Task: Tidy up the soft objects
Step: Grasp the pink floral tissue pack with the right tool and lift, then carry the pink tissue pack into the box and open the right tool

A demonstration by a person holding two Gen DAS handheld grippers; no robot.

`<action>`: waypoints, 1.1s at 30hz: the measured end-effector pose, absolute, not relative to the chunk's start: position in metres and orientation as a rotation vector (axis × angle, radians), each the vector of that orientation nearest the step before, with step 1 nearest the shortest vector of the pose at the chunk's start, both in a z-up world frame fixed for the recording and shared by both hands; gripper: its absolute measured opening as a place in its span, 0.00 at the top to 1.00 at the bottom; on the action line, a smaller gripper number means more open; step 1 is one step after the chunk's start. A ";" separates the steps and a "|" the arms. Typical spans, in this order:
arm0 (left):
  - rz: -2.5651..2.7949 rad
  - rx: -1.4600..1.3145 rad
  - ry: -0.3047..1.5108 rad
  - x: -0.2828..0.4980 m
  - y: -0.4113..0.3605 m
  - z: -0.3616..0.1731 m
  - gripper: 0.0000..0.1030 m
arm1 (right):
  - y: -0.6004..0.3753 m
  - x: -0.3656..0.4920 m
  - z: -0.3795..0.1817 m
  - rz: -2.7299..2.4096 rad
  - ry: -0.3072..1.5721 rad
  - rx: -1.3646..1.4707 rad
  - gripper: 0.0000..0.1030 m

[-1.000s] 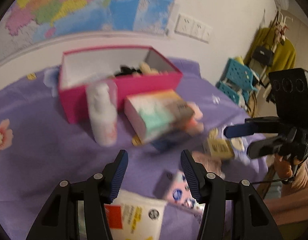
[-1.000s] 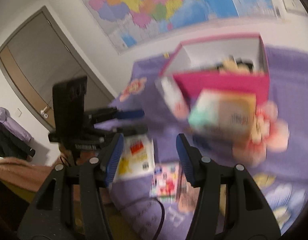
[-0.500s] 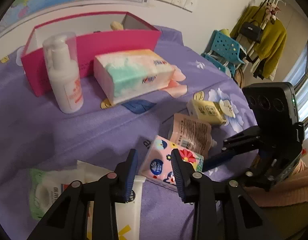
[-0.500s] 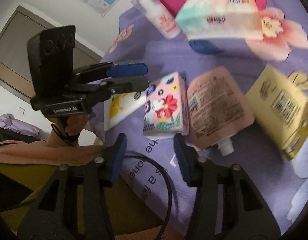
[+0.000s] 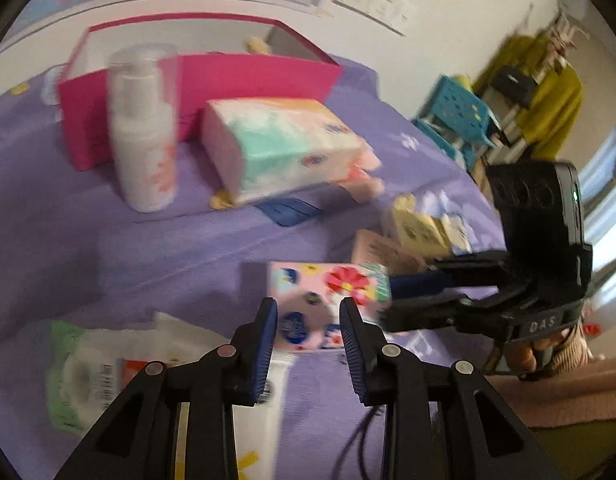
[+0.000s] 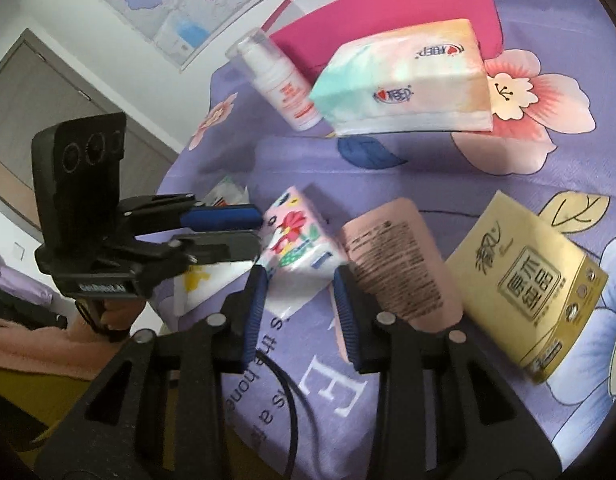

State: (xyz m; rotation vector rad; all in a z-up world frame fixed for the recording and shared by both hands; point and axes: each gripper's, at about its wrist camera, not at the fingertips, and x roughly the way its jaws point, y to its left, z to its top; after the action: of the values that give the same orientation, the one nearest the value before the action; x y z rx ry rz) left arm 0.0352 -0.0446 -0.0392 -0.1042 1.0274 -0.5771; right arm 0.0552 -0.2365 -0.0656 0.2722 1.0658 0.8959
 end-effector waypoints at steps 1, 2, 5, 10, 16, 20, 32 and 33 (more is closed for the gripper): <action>-0.562 -0.100 1.028 0.036 -0.043 -0.040 0.68 | -0.235 0.057 -0.067 0.897 1.065 0.272 0.63; -0.551 -0.099 1.032 0.037 -0.041 -0.041 0.68 | -0.234 0.058 -0.067 0.896 1.061 0.273 0.63; -0.561 -0.099 1.061 0.040 -0.042 -0.049 0.68 | -0.231 0.059 -0.068 0.898 1.059 0.265 0.63; -0.587 -0.108 1.076 0.046 -0.047 -0.054 0.67 | -0.228 0.060 -0.067 0.869 1.038 0.234 0.63; -0.574 -0.121 1.078 0.051 -0.046 -0.057 0.63 | -0.225 0.065 -0.066 0.837 1.017 0.219 0.63; -0.585 -0.109 1.076 0.049 -0.050 -0.057 0.63 | -0.219 0.066 -0.065 0.827 1.004 0.184 0.63; -0.584 -0.117 0.967 0.051 -0.052 -0.013 0.64 | -0.229 0.074 -0.027 0.844 0.898 0.181 0.63; -0.588 -0.114 0.952 0.053 -0.053 -0.006 0.64 | -0.230 0.076 -0.022 0.845 0.885 0.181 0.63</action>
State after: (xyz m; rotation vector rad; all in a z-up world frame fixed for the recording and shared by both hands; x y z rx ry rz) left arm 0.0527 -0.0530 -0.0061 -0.1138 0.9523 -0.5878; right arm 0.0759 -0.2303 -0.0219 0.1813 0.8855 0.8445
